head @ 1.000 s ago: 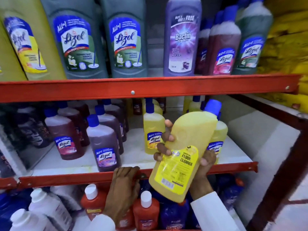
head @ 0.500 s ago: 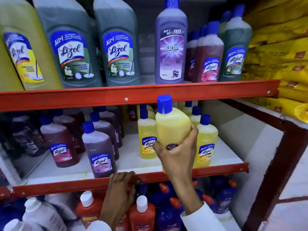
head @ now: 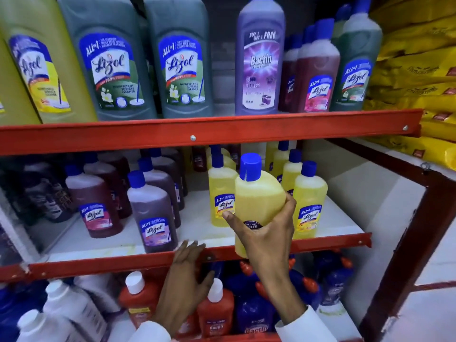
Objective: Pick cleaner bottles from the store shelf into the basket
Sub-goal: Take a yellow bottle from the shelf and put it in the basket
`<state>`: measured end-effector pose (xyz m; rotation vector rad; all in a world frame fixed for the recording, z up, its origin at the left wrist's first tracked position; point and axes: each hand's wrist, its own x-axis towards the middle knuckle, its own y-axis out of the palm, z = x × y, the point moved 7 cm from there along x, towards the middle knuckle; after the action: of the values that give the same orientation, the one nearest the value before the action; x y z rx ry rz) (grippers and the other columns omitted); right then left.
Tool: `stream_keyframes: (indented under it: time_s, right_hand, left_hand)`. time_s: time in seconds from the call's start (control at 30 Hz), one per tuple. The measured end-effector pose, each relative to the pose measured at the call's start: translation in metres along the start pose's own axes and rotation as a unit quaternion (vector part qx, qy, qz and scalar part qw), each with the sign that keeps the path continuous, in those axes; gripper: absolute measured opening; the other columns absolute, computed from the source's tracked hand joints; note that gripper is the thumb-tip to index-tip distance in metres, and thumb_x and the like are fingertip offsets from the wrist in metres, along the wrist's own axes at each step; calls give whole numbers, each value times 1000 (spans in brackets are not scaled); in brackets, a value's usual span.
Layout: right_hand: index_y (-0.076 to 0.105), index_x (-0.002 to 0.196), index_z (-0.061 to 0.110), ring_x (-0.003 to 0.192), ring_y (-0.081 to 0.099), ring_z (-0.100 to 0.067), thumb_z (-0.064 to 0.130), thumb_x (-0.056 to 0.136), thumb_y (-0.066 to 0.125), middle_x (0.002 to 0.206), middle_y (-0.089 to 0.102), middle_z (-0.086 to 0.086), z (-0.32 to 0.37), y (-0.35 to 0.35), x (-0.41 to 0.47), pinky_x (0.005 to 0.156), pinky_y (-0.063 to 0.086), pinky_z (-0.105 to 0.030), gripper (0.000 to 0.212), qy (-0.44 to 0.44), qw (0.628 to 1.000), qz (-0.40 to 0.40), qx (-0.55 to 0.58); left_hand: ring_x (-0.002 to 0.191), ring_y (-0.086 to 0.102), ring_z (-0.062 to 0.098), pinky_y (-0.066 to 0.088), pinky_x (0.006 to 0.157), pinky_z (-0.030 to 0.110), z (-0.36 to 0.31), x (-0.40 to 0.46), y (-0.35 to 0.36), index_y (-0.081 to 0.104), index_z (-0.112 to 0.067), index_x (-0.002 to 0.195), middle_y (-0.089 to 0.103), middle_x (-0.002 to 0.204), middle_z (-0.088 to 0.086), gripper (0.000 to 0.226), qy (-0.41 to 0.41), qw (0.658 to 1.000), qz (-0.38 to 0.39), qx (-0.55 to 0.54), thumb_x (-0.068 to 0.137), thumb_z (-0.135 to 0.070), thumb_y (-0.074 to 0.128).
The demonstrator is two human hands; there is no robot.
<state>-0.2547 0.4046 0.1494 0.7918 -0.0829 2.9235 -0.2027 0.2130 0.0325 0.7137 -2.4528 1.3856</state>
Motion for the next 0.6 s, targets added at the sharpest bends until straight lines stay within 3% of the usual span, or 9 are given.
stream_keyframes:
  time_s: [0.13,0.2,0.33,0.5,0.6]
  right_hand:
    - [36,123,41,113,63,-10,61,45,89,125,62,9,-23,-9,-19,84,56,-18,97,35,994,103,26]
    - [39,125,35,112,64,-7,58,46,90,123,63,10,-40,-14,-34,82,55,-17,97,57,988,142,27]
    - [38,121,38,112,61,3,55,54,85,122,59,16,-85,-25,-77,88,54,-20,84,105,970,221,0]
    - [50,129,20,107,66,-9,34,65,92,119,68,5,-153,-42,-120,87,53,-21,78,135,938,306,-84]
    - [62,118,22,86,65,1,22,56,97,102,72,10,-198,-48,-141,74,48,-8,71,154,917,337,-145]
  left_hand:
    - [130,48,-1,37,109,19,-37,-23,9,47,-39,135,55,138,-19,77,28,990,66,-120,64,-47,77]
    - [118,55,-7,45,102,18,-49,-37,20,50,-43,129,61,128,-24,74,19,976,98,-195,63,-46,83]
    - [100,68,1,58,88,35,-43,-70,57,64,-30,114,74,108,-16,55,-45,955,117,-268,65,-37,88]
    - [94,72,3,58,80,24,-7,-123,126,68,-23,112,77,104,-12,55,-131,936,158,-287,60,-23,88]
    - [91,73,14,60,79,34,23,-154,175,70,-14,108,78,101,0,52,-185,935,191,-234,60,-15,88]
